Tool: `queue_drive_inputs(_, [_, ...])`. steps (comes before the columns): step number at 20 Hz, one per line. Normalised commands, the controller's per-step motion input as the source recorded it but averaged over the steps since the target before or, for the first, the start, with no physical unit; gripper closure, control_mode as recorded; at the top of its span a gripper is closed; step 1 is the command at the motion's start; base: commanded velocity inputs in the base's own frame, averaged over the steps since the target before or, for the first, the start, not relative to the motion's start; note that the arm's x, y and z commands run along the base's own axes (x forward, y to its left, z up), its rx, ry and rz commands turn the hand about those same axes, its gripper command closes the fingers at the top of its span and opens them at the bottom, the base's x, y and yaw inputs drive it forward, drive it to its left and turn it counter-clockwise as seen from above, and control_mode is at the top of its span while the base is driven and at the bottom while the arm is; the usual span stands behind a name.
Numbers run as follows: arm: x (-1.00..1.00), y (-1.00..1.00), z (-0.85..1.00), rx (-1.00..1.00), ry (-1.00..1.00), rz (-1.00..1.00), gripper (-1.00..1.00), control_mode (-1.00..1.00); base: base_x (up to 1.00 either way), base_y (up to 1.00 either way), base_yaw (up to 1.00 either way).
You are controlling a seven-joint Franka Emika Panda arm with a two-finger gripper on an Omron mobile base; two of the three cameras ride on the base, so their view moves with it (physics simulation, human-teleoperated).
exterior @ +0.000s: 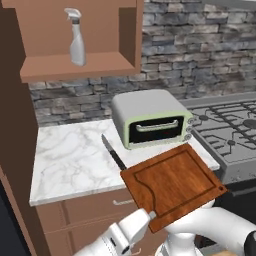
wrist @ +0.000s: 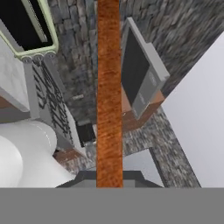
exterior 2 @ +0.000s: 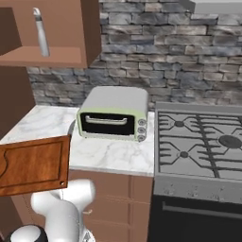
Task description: Move the cutting board and knife to the sink. Then move spray from the cabinet to the counter.
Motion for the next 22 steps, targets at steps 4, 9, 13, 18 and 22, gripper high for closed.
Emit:
queue_drive_inputs(4, [0.0, 0.0, 0.0, 0.0, 0.0, 0.0, 1.0, 1.0, -0.43, -0.25, -0.21])
queue_drive_inputs(9, [0.0, 0.0, 0.0, 0.0, 0.0, 0.0, 1.0, 1.0, -0.48, -0.37, -0.27])
queue_drive_inputs(13, [0.0, 0.0, 0.0, 0.0, 0.0, 0.0, 1.0, 1.0, -0.49, -0.42, -0.4])
queue_drive_inputs(18, [0.0, 0.0, 0.0, 0.0, 0.0, 0.0, 1.0, 1.0, -0.34, -0.27, -0.51])
queue_drive_inputs(22, [0.0, 0.0, 0.0, 0.0, 0.0, 0.0, 1.0, 1.0, -0.2, -0.23, -0.55])
